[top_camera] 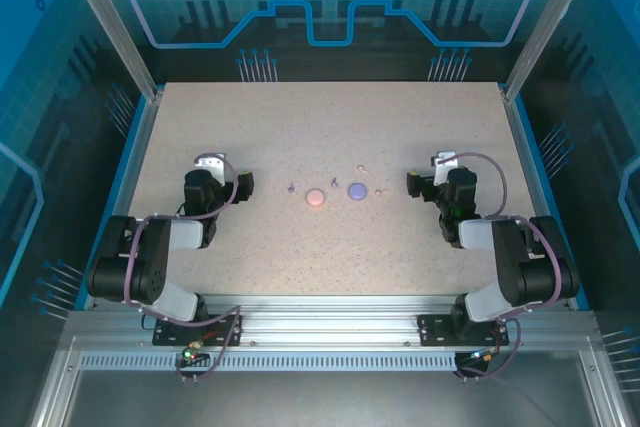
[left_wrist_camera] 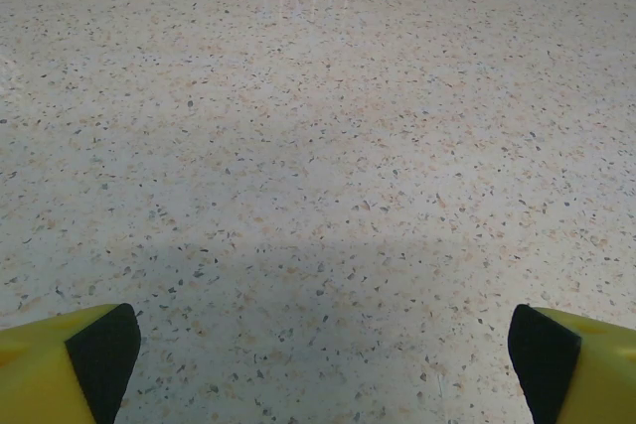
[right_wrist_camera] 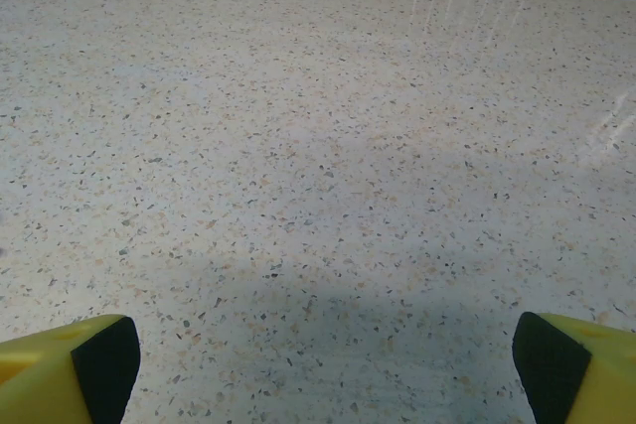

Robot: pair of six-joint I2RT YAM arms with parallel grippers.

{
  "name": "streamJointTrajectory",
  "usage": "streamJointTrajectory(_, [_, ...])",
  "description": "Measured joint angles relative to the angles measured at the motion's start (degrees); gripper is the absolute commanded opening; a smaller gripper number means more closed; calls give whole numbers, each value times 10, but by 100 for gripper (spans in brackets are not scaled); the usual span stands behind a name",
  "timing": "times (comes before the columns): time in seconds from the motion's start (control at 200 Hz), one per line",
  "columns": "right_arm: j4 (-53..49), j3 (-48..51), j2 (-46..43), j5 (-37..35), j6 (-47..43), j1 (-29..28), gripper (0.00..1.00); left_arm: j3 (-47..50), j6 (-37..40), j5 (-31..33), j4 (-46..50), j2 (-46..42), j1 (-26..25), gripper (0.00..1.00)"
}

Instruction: Insert wireless bluetooth earbuds into charging case

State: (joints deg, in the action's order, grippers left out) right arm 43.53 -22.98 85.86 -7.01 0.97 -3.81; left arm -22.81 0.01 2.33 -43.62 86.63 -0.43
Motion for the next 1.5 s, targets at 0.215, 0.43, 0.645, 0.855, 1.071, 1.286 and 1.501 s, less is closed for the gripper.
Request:
streamJointTrajectory(0.215, [0, 0, 0, 0, 0, 0, 100, 0, 0, 0, 0, 0, 0, 99])
streamJointTrajectory(0.43, [0, 0, 0, 0, 0, 0, 100, 0, 0, 0, 0, 0, 0, 99])
streamJointTrajectory(0.645, [0, 0, 0, 0, 0, 0, 100, 0, 0, 0, 0, 0, 0, 99])
streamJointTrajectory(0.855, [-25, -6, -8, 5, -2, 0, 100, -26, -3, 18, 64, -20, 0, 99])
streamJointTrajectory(1.071, [-201, -102, -68, -2, 13, 0, 100, -87, -49, 30, 219, -127, 0, 99])
streamJointTrajectory(1.286, [-399, -210, -83, 37, 54, 0, 100, -156, -139, -23, 386, -197, 0, 99])
streamJointTrajectory(1.501, [-564, -321, -21, 144, 100, -12, 100, -216, -235, -89, 513, -176, -63, 99])
